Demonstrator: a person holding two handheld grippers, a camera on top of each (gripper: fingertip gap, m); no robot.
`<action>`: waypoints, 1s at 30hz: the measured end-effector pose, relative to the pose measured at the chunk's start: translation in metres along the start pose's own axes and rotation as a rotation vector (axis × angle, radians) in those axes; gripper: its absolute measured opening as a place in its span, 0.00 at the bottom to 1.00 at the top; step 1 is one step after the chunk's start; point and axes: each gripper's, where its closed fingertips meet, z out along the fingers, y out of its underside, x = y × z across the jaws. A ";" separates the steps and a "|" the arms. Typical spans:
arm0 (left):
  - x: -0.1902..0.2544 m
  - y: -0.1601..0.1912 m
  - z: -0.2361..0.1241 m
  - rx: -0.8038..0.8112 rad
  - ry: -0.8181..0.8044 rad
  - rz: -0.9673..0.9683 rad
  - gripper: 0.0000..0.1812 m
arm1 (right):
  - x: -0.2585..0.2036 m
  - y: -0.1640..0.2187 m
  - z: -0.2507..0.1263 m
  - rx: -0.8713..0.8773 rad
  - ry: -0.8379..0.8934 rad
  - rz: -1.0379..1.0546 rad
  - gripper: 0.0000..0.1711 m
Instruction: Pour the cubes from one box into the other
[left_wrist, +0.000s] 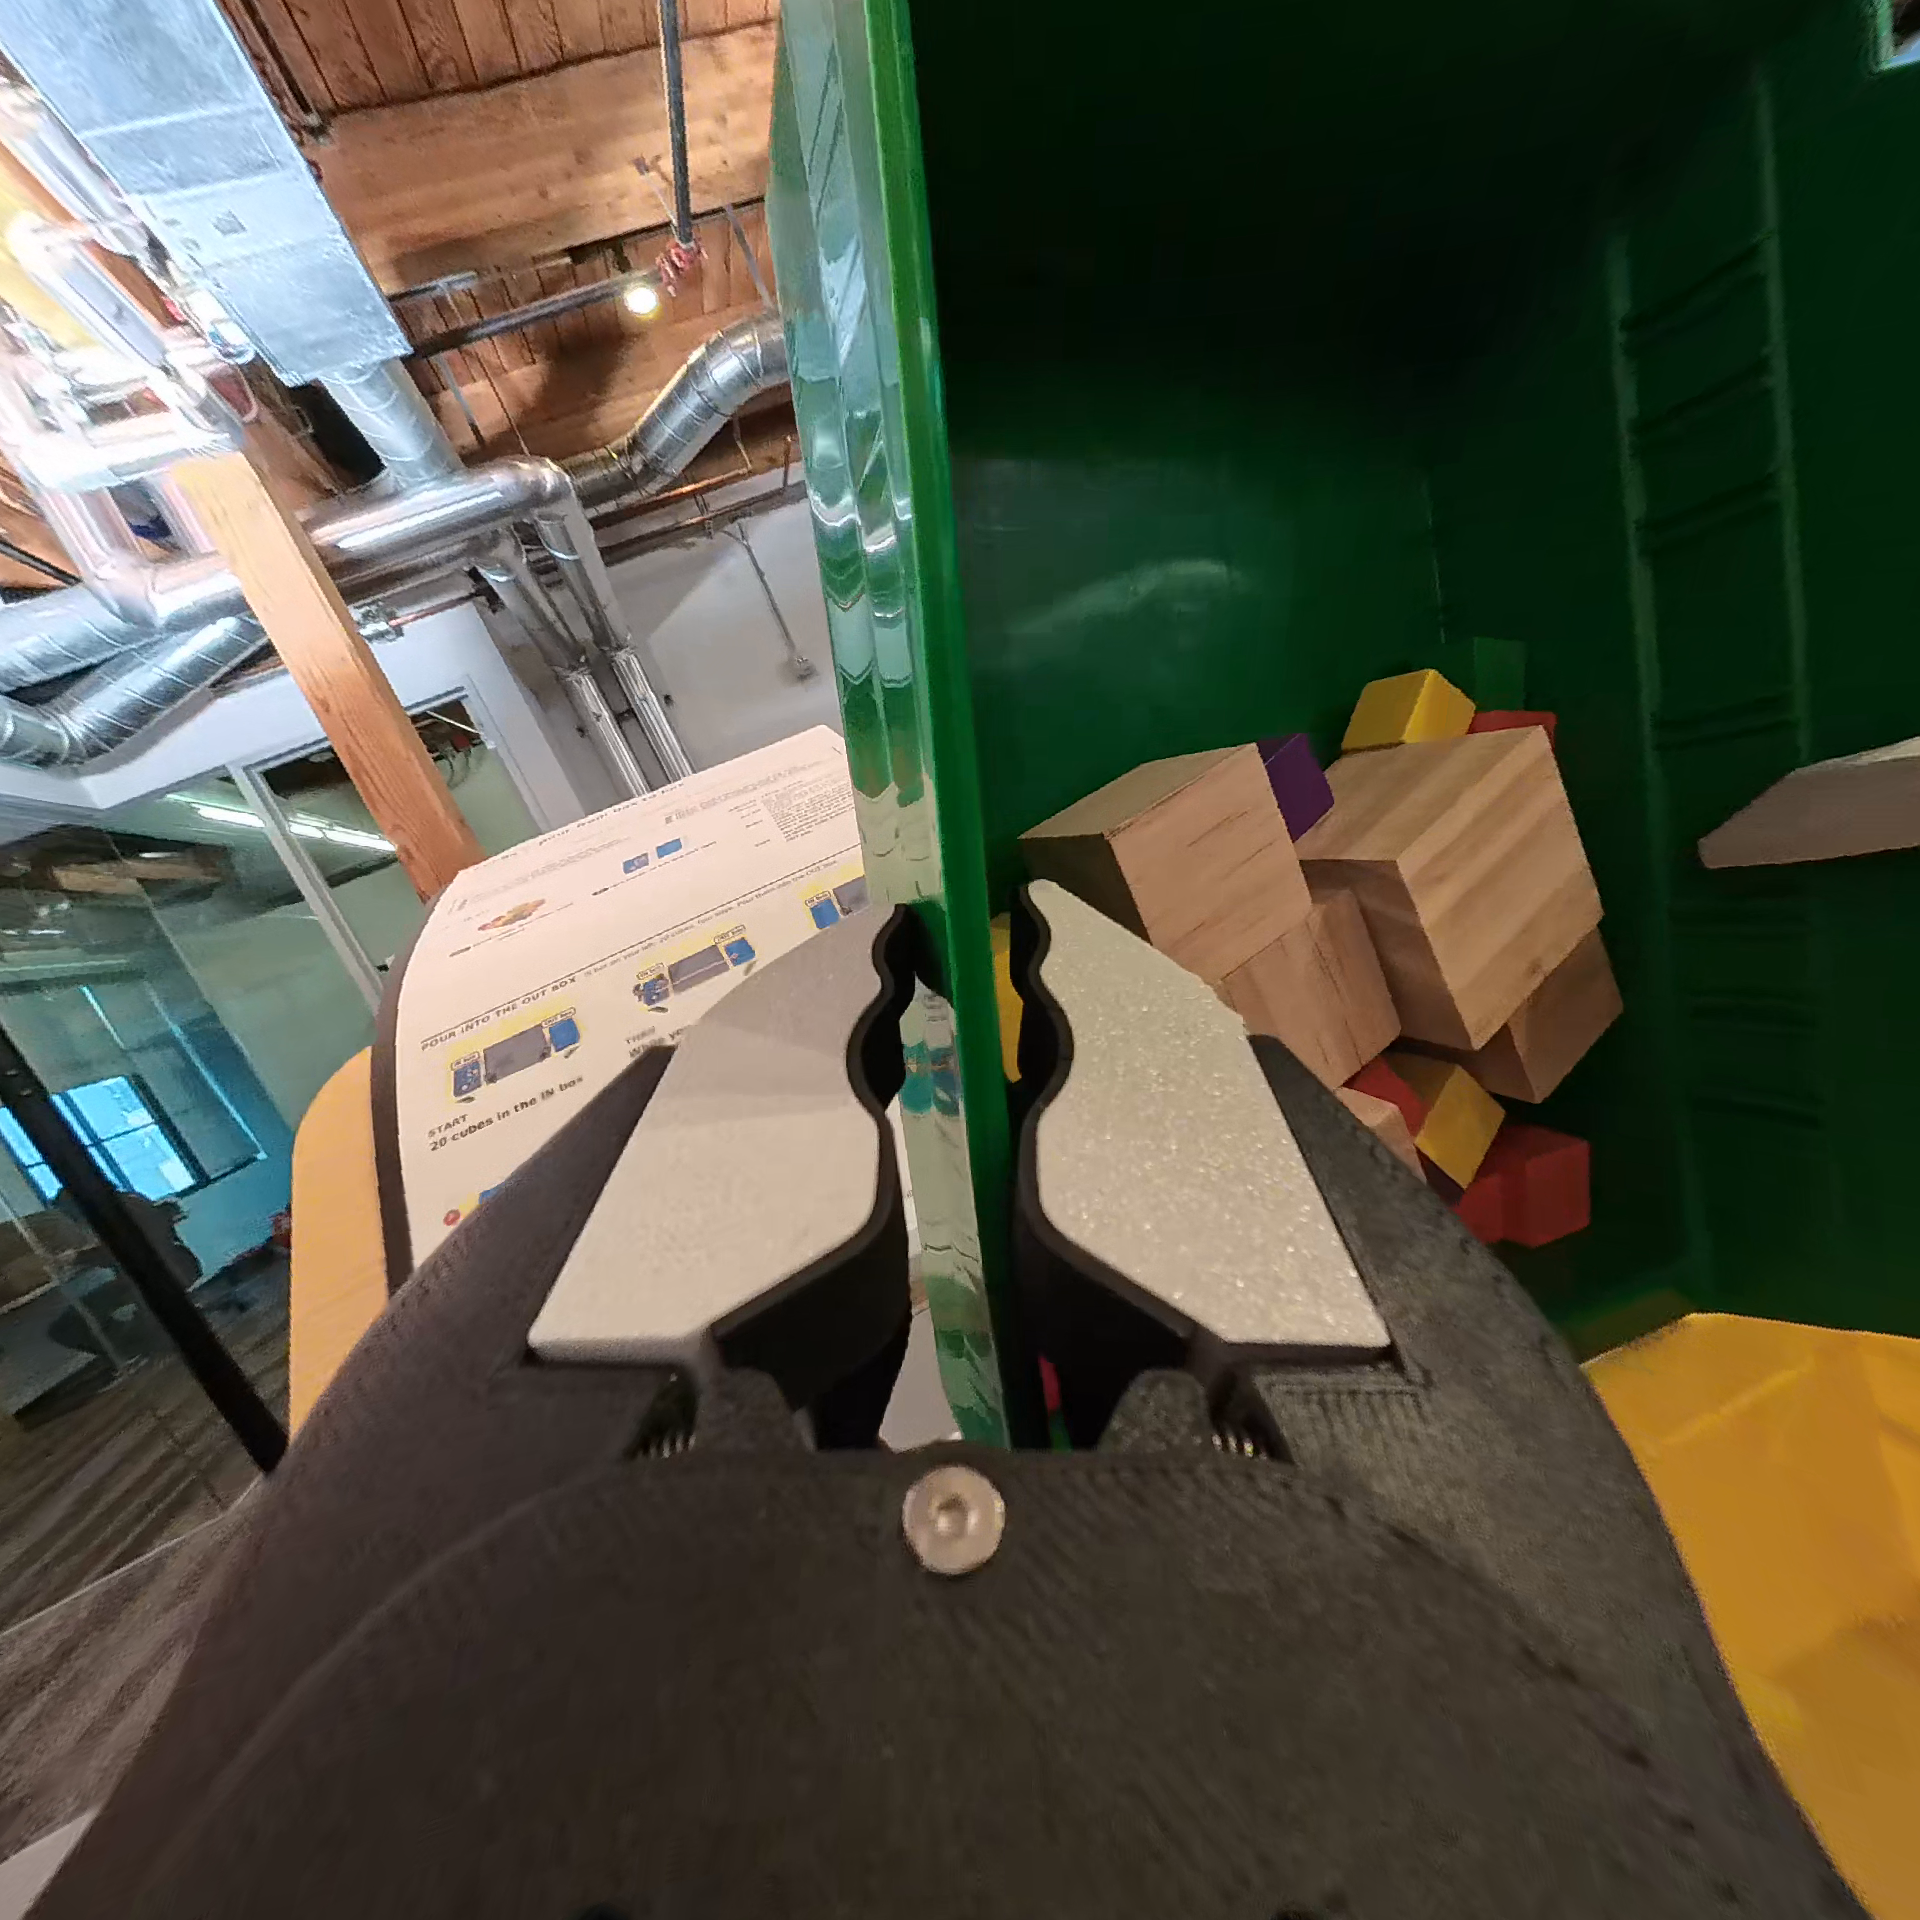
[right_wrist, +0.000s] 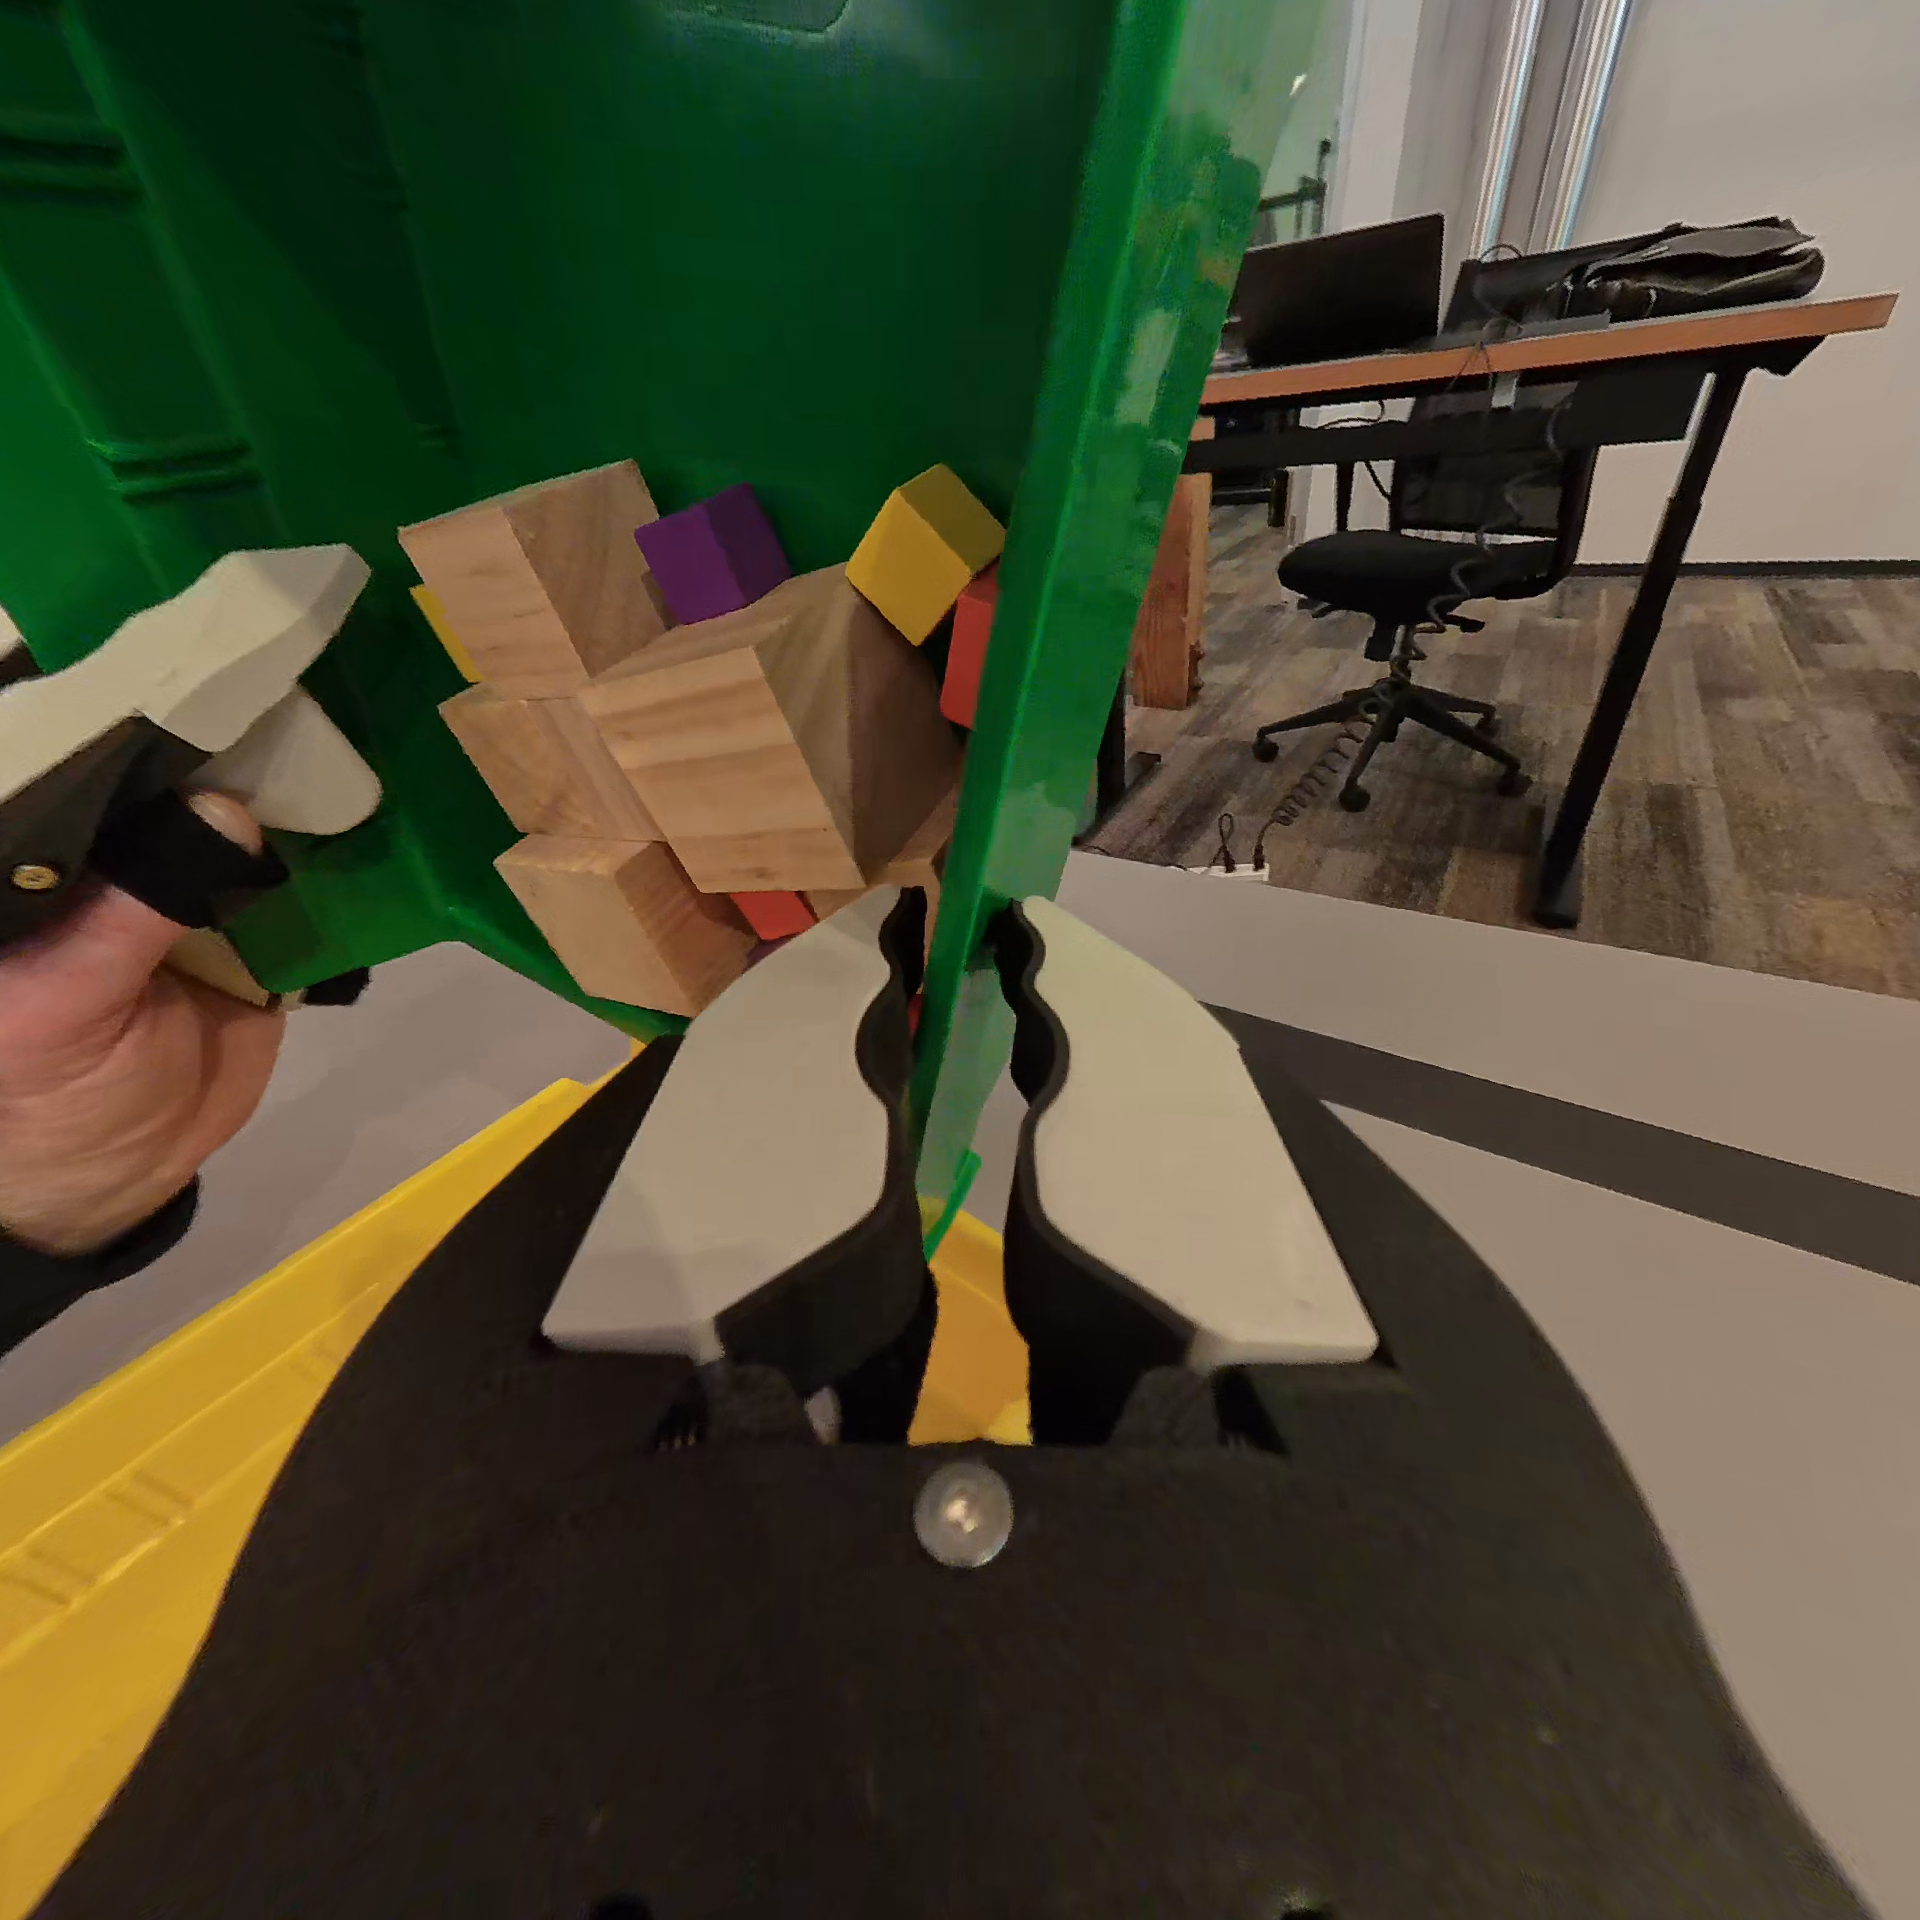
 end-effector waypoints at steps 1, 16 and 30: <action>-0.001 -0.001 -0.001 0.012 -0.005 -0.009 0.09 | -0.002 -0.001 -0.001 0.014 -0.011 0.016 0.05; 0.003 0.009 -0.016 0.089 -0.080 -0.036 0.10 | -0.006 0.001 -0.006 0.110 -0.045 0.094 0.06; 0.000 0.010 -0.018 0.120 -0.099 -0.031 0.10 | -0.008 0.002 -0.005 0.158 -0.009 0.078 0.06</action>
